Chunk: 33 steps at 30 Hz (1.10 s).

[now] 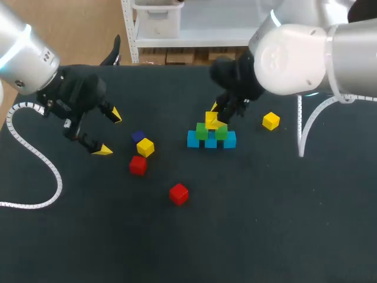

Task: Place the blue cubes, place green cubes on the blue cubes, place the yellow cubes on the green cubes, then place the red cubes on the yellow cubes, and place purple cube on the red cubes.

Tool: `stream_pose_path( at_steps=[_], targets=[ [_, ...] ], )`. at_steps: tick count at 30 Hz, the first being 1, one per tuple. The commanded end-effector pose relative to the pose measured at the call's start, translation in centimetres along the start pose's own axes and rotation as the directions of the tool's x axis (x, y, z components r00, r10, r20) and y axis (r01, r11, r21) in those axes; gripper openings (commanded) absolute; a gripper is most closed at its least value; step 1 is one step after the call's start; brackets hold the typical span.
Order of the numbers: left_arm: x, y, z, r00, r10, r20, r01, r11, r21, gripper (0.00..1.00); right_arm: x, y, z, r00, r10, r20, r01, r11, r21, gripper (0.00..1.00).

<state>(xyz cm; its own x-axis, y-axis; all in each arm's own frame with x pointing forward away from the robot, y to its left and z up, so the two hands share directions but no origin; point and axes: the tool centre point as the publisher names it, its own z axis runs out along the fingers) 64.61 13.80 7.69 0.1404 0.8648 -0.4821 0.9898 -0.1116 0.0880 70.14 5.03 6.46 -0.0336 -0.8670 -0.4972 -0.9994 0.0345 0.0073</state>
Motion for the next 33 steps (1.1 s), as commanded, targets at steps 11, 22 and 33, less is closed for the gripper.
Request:
stream_pose_path(
  at_steps=[11, 22, 33],
  targets=[
    [0.16, -0.05, 0.0, 1.0, 0.004, 0.005, -0.004, 1.0, -0.002, 1.0, 0.34, 0.19, 0.21, 1.0, 0.014, -0.022, -0.014, 1.0, 0.012, 0.0],
    [0.16, -0.05, 0.0, 1.0, 0.004, 0.005, -0.004, 1.0, -0.002, 1.0, 0.58, 0.02, 0.45, 0.999, 0.02, -0.034, -0.02, 1.0, 0.012, 0.0],
    [0.16, -0.05, 0.0, 1.0, 0.004, 0.005, -0.004, 1.0, -0.002, 1.0, 0.56, -0.14, 0.81, 0.999, 0.023, -0.038, -0.023, 1.0, 0.007, 0.0]
  ],
)
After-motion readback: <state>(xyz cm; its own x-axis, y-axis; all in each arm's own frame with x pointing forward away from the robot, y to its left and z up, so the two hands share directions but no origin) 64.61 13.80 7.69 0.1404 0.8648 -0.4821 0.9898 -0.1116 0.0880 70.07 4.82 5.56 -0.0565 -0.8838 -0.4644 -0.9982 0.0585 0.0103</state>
